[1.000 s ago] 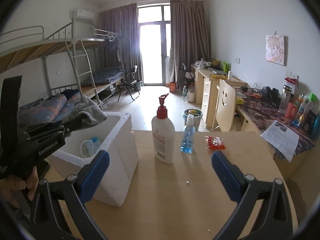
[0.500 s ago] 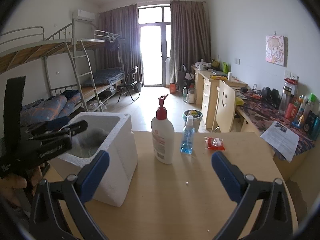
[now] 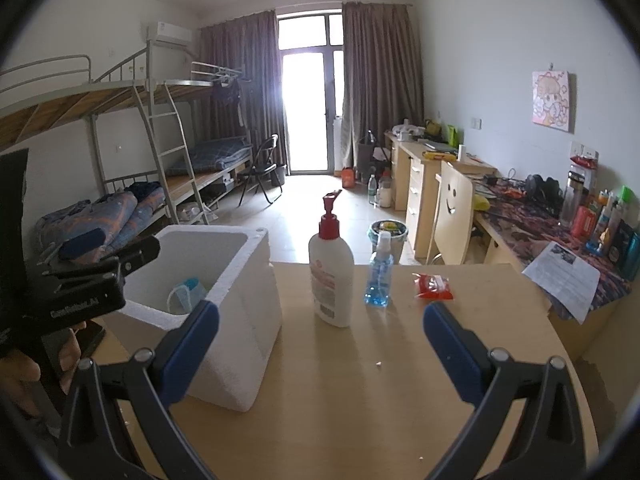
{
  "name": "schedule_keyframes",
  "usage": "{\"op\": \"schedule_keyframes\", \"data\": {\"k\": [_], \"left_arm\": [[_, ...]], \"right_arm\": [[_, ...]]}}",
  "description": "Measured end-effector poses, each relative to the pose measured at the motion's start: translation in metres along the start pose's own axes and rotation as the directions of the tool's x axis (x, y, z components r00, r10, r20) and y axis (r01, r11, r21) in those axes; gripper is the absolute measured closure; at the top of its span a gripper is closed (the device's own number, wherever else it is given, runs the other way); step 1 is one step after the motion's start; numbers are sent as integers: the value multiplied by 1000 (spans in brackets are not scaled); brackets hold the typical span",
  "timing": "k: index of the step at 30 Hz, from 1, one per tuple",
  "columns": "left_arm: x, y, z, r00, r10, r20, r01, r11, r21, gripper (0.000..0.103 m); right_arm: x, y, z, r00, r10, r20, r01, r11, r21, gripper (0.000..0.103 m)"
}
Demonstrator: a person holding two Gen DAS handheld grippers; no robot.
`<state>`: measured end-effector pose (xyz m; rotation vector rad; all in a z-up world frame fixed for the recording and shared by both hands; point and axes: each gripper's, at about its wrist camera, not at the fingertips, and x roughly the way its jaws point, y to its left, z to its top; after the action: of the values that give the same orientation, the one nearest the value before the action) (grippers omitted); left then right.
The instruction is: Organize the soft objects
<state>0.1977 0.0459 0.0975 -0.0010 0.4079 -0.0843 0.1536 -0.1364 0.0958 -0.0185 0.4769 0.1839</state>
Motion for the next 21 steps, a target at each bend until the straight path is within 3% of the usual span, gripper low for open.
{"op": "schedule_keyframes", "data": {"k": [12,21], "left_arm": [[-70,17,-10,997,32,75,-32,999,7,1],[-132,20,-14,984,48,169,-54,998,31,1]], "right_arm": [[-30,19,-4,999,23,37,-22,1000,-14,0],[-68,33,-5,995,33,90,-31,999,-26,0]]}}
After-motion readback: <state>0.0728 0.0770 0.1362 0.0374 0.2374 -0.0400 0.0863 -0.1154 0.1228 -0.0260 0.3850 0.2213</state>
